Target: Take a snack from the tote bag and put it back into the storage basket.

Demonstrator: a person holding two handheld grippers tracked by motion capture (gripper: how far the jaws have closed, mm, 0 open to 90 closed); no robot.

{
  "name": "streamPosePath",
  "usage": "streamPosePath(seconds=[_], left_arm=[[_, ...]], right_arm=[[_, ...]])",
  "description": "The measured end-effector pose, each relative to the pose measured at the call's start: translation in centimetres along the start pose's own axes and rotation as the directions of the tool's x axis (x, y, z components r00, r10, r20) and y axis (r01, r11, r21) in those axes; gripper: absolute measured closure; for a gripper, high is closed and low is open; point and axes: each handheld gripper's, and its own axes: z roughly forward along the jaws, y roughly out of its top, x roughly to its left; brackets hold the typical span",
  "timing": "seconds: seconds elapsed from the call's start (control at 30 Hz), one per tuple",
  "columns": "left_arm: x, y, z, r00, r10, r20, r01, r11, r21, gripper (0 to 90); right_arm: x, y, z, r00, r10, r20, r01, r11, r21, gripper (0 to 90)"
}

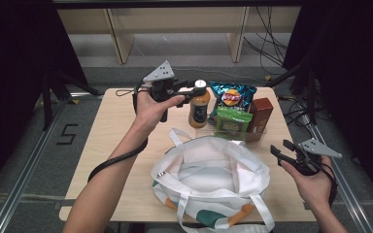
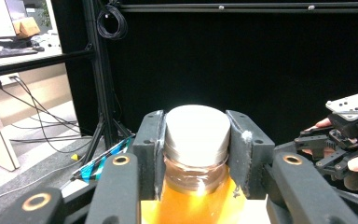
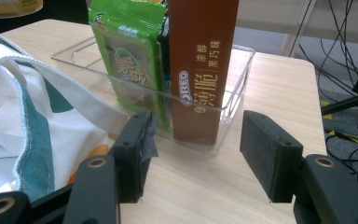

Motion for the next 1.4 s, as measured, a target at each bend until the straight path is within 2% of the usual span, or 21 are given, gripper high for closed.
streamPosePath(seconds=[0.07,0.17,0.23,0.3,0.33,0.4,0.43,0.47,0.5,0.53,0.67,0.7,0.73,0.77,0.8,0.87,0.97,1.0,1.17,1.33,1.4], left_arm=[[0.0,0.0,0.1,1.0,0.002,0.0,-0.002,1.0,0.002,58.9],[0.1,-0.1,0.3,1.0,-0.001,0.002,0.001,1.0,0.004,58.9],[0.1,-0.1,0.4,1.0,0.004,0.002,-0.004,1.0,0.008,59.0],[0.1,-0.2,0.5,1.0,0.004,0.004,-0.004,0.9999,0.012,59.0],[0.2,-0.3,0.5,1.0,0.005,0.007,-0.005,0.9999,0.015,59.0],[0.3,-0.3,0.5,1.0,0.001,0.009,-0.001,0.9999,0.014,58.9],[0.3,-0.4,0.5,1.0,0.001,0.008,-0.001,0.9999,0.014,59.0],[0.4,-0.4,0.5,1.0,0.003,0.007,-0.003,0.9999,0.013,58.9],[0.4,-0.4,0.5,1.0,0.003,0.005,-0.003,0.9999,0.013,58.9],[0.4,-0.4,0.5,1.0,0.004,0.002,-0.004,0.9999,0.015,58.9],[0.5,-0.5,0.6,1.0,0.007,-0.003,-0.007,0.9998,0.018,58.9],[0.5,-0.5,0.7,1.0,0.007,-0.004,-0.006,0.9998,0.018,58.9],[0.5,-0.6,0.8,1.0,0.007,-0.003,-0.007,0.9998,0.017,58.9],[0.5,-0.6,0.9,1.0,0.007,-0.002,-0.007,0.9998,0.018,58.9],[0.5,-0.6,0.9,1.0,0.006,-0.001,-0.006,0.9998,0.019,58.9],[0.5,-0.7,1.1,1.0,0.005,0.003,-0.005,0.9997,0.023,58.9],[0.7,-0.8,1.3,1.0,-0.001,0.004,0.001,0.9996,0.028,59.0],[0.8,-0.9,1.4,1.0,0.0,0.005,0.0,0.9996,0.029,59.0],[0.9,-1.1,1.7,1.0,-0.006,0.006,0.005,0.9993,0.036,59.0],[1.0,-1.2,1.8,1.0,0.0,0.001,0.0,0.999,0.045,59.0],[1.0,-1.2,1.8,1.0,0.002,-0.001,-0.002,0.9989,0.047,58.9]], right_arm=[[0.1,0.0,0.0,1.0,0.008,0.004,-0.008,1.0,0.002,45.1],[0.0,-0.1,0.0,0.9998,-0.014,-0.012,0.014,1.0,0.006,45.1],[0.1,-0.1,0.1,1.0,0.005,0.002,-0.005,1.0,0.0,45.1],[0.1,-0.1,0.0,0.9999,0.009,-0.006,-0.009,1.0,0.004,45.1],[-0.1,-0.1,0.1,0.9998,-0.017,-0.005,0.017,1.0,-0.002,45.0],[-0.1,-0.1,0.0,0.9999,-0.013,-0.007,0.013,1.0,0.004,45.0],[-0.2,-0.1,0.0,0.9994,-0.029,-0.017,0.03,1.0,0.005,45.0],[0.0,-0.1,0.0,0.9999,-0.017,-0.001,0.017,1.0,0.0,45.0],[0.0,-0.1,-0.1,0.9999,-0.009,-0.01,0.009,1.0,0.009,45.0],[-0.1,-0.1,0.0,0.9997,-0.026,-0.005,0.026,1.0,0.003,45.0],[0.0,0.0,0.0,0.9997,-0.024,-0.007,0.024,1.0,0.005,45.0],[0.0,0.0,0.0,0.9998,-0.021,0.005,0.021,1.0,0.004,45.0],[0.2,0.0,0.0,1.0,0.007,0.006,-0.007,1.0,0.01,45.0],[0.2,0.0,0.0,0.9999,0.011,0.006,-0.011,1.0,0.011,45.0],[0.2,0.0,-0.1,0.9999,0.011,0.006,-0.011,1.0,0.01,45.0],[0.0,0.0,0.0,0.9997,-0.025,0.005,0.025,1.0,-0.001,45.0],[-0.1,0.0,0.0,0.9994,-0.032,-0.011,0.032,0.999,0.002,45.0],[-0.1,0.0,0.0,0.9996,-0.026,0.007,0.026,1.0,0.005,45.0],[0.1,0.0,0.0,1.0,0.004,0.001,-0.004,1.0,0.002,45.0],[-0.2,-0.1,0.0,0.9994,-0.034,-0.007,0.034,0.999,0.003,44.9],[0.0,0.0,0.0,1.0,-0.008,-0.001,0.008,1.0,0.008,44.9]])
